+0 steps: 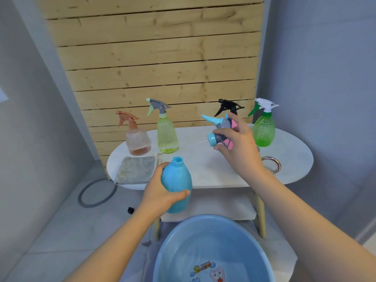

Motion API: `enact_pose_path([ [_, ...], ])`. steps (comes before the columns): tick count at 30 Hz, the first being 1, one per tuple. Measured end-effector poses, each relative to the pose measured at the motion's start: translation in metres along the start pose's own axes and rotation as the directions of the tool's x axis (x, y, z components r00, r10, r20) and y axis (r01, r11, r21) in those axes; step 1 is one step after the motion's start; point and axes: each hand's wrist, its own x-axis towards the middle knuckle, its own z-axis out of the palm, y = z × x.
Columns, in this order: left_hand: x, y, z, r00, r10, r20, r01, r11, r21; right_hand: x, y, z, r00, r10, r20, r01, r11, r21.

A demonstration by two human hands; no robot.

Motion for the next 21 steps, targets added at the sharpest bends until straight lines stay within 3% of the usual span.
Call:
enact_pose_path([
  [4, 0.002, -0.001, 0.0, 1.0, -0.016, -0.012, 0.016, 0.999, 0.031, 0.006, 0.007, -0.002, 0.99, -0.136, -0.036, 0.132, 0.986, -0.099],
  [21, 0.006, -0.011, 0.0, 0.999, -0.045, -0.002, 0.044, 0.992, 0.114, 0.011, 0.012, 0.0, 0.957, -0.259, 0.13, 0.277, 0.95, -0.144],
])
